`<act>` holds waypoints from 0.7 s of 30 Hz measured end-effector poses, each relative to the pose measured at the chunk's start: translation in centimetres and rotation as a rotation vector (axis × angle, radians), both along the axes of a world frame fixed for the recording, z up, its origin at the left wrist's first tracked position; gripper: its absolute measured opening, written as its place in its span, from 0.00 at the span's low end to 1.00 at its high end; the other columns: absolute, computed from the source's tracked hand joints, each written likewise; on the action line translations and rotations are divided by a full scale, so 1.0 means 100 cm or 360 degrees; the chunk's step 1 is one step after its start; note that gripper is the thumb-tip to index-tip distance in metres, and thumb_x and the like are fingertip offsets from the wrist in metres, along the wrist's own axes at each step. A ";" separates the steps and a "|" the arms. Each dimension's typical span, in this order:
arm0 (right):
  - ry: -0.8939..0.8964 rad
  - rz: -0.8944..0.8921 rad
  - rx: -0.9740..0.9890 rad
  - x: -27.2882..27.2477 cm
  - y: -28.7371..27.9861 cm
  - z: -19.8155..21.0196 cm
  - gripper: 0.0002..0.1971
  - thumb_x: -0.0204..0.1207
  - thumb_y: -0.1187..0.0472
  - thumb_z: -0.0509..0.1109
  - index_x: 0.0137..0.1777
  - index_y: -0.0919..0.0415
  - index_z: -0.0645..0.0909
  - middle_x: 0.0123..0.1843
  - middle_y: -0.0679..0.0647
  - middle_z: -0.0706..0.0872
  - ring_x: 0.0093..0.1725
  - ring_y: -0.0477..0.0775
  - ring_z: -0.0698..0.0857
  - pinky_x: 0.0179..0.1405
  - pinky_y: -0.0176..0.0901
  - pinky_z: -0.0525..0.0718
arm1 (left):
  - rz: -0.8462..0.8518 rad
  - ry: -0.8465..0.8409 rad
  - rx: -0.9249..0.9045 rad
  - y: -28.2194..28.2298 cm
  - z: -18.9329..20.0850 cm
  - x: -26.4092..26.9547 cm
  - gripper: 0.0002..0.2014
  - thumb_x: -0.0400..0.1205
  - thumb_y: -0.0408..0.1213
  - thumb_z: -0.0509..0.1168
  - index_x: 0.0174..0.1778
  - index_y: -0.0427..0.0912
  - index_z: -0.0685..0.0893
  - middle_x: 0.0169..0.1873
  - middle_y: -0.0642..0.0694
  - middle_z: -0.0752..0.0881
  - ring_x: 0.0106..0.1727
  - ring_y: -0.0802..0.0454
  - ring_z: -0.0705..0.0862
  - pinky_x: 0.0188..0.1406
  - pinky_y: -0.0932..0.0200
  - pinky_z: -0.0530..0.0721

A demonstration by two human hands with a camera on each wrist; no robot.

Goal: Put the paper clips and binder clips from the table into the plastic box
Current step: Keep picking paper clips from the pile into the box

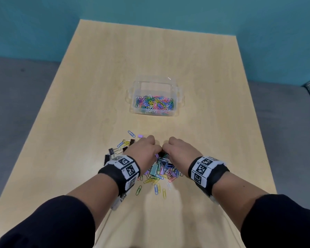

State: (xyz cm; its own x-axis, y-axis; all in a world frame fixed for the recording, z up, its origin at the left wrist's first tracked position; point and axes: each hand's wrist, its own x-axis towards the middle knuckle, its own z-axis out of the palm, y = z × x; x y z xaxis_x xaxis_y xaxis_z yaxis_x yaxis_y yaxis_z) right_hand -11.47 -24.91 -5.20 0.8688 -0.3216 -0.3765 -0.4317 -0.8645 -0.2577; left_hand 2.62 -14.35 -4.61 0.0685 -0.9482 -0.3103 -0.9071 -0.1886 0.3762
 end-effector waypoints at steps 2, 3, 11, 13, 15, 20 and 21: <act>0.0013 -0.0025 0.0004 0.001 -0.002 0.000 0.11 0.74 0.69 0.66 0.54 0.58 0.75 0.47 0.57 0.74 0.41 0.61 0.77 0.33 0.47 0.70 | 0.0001 -0.0010 0.0004 -0.002 0.000 0.000 0.08 0.79 0.36 0.63 0.52 0.43 0.83 0.47 0.42 0.75 0.44 0.41 0.78 0.39 0.49 0.78; 0.0012 -0.0046 0.0017 0.002 -0.003 0.001 0.10 0.75 0.69 0.66 0.53 0.57 0.74 0.47 0.56 0.74 0.40 0.62 0.78 0.33 0.47 0.70 | 0.0001 -0.0020 0.0017 -0.003 0.001 0.000 0.08 0.79 0.36 0.63 0.52 0.43 0.83 0.47 0.42 0.75 0.44 0.40 0.78 0.38 0.50 0.77; 0.0072 -0.0383 0.0154 -0.001 -0.019 0.009 0.05 0.77 0.67 0.59 0.43 0.60 0.75 0.44 0.57 0.77 0.41 0.62 0.79 0.37 0.49 0.74 | 0.0298 0.0157 0.0228 -0.007 0.012 0.017 0.14 0.80 0.32 0.57 0.54 0.48 0.86 0.51 0.45 0.86 0.52 0.43 0.83 0.50 0.56 0.79; 0.0097 -0.0414 0.0196 -0.001 -0.022 0.010 0.06 0.76 0.69 0.59 0.42 0.59 0.74 0.43 0.56 0.78 0.41 0.61 0.78 0.36 0.47 0.71 | 0.0313 0.0127 0.0260 -0.010 0.014 0.020 0.15 0.79 0.30 0.57 0.55 0.47 0.84 0.51 0.45 0.86 0.52 0.43 0.82 0.51 0.54 0.80; 0.0112 -0.0429 0.0210 -0.001 -0.023 0.010 0.07 0.75 0.69 0.59 0.41 0.57 0.74 0.42 0.55 0.77 0.41 0.60 0.78 0.35 0.46 0.69 | 0.0257 0.0132 0.0238 -0.012 0.015 0.021 0.18 0.78 0.30 0.59 0.61 0.51 0.80 0.53 0.46 0.81 0.53 0.43 0.82 0.51 0.51 0.80; 0.0119 -0.0452 0.0229 -0.001 -0.023 0.011 0.07 0.75 0.69 0.59 0.41 0.56 0.73 0.42 0.54 0.76 0.40 0.58 0.76 0.35 0.45 0.67 | -0.0099 0.0080 0.0302 -0.019 0.015 0.011 0.27 0.74 0.29 0.65 0.67 0.56 0.76 0.53 0.45 0.72 0.48 0.43 0.80 0.45 0.50 0.81; 0.0117 -0.0456 0.0232 -0.001 -0.024 0.011 0.07 0.76 0.68 0.59 0.41 0.56 0.73 0.42 0.54 0.76 0.40 0.58 0.76 0.36 0.45 0.67 | -0.0150 0.0055 0.0311 -0.020 0.013 0.010 0.27 0.73 0.28 0.64 0.66 0.56 0.76 0.52 0.45 0.71 0.46 0.43 0.80 0.43 0.48 0.82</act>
State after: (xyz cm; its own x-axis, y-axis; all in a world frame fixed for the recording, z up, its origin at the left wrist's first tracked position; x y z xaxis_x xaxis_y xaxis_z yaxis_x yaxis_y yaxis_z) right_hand -11.59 -27.28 -4.11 0.7196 -0.4872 -0.4948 -0.6741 -0.6613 -0.3291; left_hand 3.64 -16.35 -3.29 -0.0318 -0.8715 -0.4893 -0.9113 -0.1757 0.3723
